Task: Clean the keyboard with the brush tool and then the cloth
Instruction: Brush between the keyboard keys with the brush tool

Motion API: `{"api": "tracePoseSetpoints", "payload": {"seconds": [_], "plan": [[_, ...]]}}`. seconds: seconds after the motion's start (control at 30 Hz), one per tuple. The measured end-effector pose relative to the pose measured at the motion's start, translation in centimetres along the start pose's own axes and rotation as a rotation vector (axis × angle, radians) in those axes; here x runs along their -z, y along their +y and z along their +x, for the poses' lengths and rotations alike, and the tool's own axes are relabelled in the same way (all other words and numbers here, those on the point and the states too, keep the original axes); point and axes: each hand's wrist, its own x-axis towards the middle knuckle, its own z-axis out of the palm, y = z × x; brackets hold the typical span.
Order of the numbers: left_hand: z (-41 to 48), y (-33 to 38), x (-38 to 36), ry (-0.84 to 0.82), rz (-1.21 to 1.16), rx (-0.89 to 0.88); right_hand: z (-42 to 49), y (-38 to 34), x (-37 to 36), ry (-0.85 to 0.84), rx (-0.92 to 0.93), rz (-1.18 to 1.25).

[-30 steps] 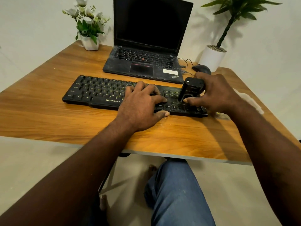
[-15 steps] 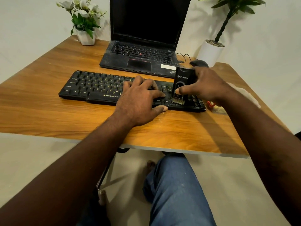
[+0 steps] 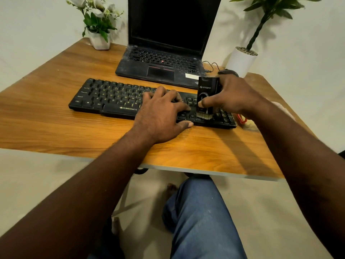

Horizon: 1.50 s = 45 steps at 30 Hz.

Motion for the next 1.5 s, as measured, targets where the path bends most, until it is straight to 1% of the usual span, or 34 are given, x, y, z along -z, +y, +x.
{"api": "tracePoseSetpoints", "payload": {"seconds": [0.03,0.13,0.17,0.23,0.3,0.37,0.4,0.43,0.5,0.57,0.6,0.67,0.7,0.73,0.8,0.87,0.9,0.97,1.0,1.03,1.1,1.13,1.17,1.23,1.27,1.3,1.37,1.43,1.5], "plan": [[0.0,0.0,0.0,-0.002,-0.001,0.0,0.1,0.0,-0.2,0.008,-0.015,-0.03],[-0.1,0.1,0.1,-0.002,0.003,0.0,0.4,-0.1,0.1,0.117,-0.04,-0.175],[-0.1,0.1,0.1,-0.002,0.005,-0.002,0.4,-0.1,0.2,0.113,-0.039,-0.155],[-0.1,0.1,0.1,-0.003,0.006,-0.001,0.4,-0.3,0.0,0.02,-0.033,-0.033],[0.0,0.0,0.1,-0.006,0.005,0.0,0.1,-0.5,-0.1,-0.03,-0.033,-0.037],[-0.1,0.0,0.1,-0.007,0.006,0.0,0.3,-0.6,0.0,0.044,-0.035,-0.134],[-0.1,0.0,0.0,-0.007,0.008,-0.001,0.2,-0.7,0.2,0.085,-0.035,-0.16],[0.0,0.1,0.1,-0.006,0.01,-0.002,0.2,-0.7,0.2,0.093,-0.027,-0.143],[0.0,0.1,0.1,-0.005,0.013,-0.003,0.1,-0.8,0.0,0.019,-0.008,-0.013],[0.0,0.1,0.0,-0.008,0.014,-0.002,-0.1,-1.0,-0.3,-0.046,0.005,0.013],[0.0,0.0,0.0,-0.009,0.011,-0.003,0.0,-1.1,-0.4,-0.041,0.004,-0.02],[0.0,0.0,0.0,-0.007,0.008,-0.006,0.1,-1.0,-0.2,0.05,0.002,-0.131],[0.0,0.0,0.0,-0.006,0.007,-0.005,0.1,-1.0,0.0,0.084,0.001,-0.15],[0.0,0.0,-0.1,-0.007,0.009,-0.005,0.1,-0.9,0.2,0.082,0.011,-0.12],[0.0,0.0,-0.1,-0.007,0.016,-0.003,0.1,-0.9,0.2,-0.009,0.042,-0.002],[0.0,-0.1,-0.1,-0.005,0.012,-0.003,0.0,-0.8,-0.1,-0.056,0.05,-0.037],[0.0,-0.1,-0.1,-0.003,0.006,-0.003,0.1,-0.7,-0.1,-0.025,0.046,-0.098],[0.0,0.0,-0.1,0.004,0.004,-0.003,0.1,-0.6,0.1,0.101,0.045,-0.22],[-0.1,0.0,-0.1,0.006,0.006,-0.003,-0.1,-0.6,0.1,0.123,0.052,-0.218],[0.0,0.0,-0.1,0.006,0.008,-0.002,-0.2,-0.6,0.1,0.1,0.061,-0.155],[0.0,0.0,-0.1,0.002,0.009,-0.001,-0.6,-0.8,0.0,-0.011,0.055,0.012],[0.0,0.0,-0.1,0.001,0.007,-0.002,-0.8,-0.7,-0.1,-0.032,0.058,0.026],[0.0,0.0,-0.1,0.0,0.003,-0.002,-0.7,-0.5,-0.2,-0.012,0.061,-0.012],[0.0,0.0,0.0,-0.001,0.0,-0.004,-0.6,-0.1,-0.1,0.111,0.057,-0.152],[0.0,0.1,0.0,-0.003,0.001,-0.005,-0.6,0.0,0.0,0.158,0.058,-0.173],[0.0,0.0,0.0,-0.004,0.003,-0.004,-0.7,0.0,-0.1,0.16,0.074,-0.143],[0.0,0.0,0.0,-0.002,0.007,-0.003,-1.1,0.0,-0.3,0.052,0.136,-0.062],[0.0,0.0,0.0,-0.003,0.011,-0.003,-1.5,-0.4,0.1,-0.086,0.181,-0.054],[0.0,0.1,0.1,-0.004,0.015,-0.002,-1.6,-0.5,0.6,-0.164,0.194,-0.028]]}}
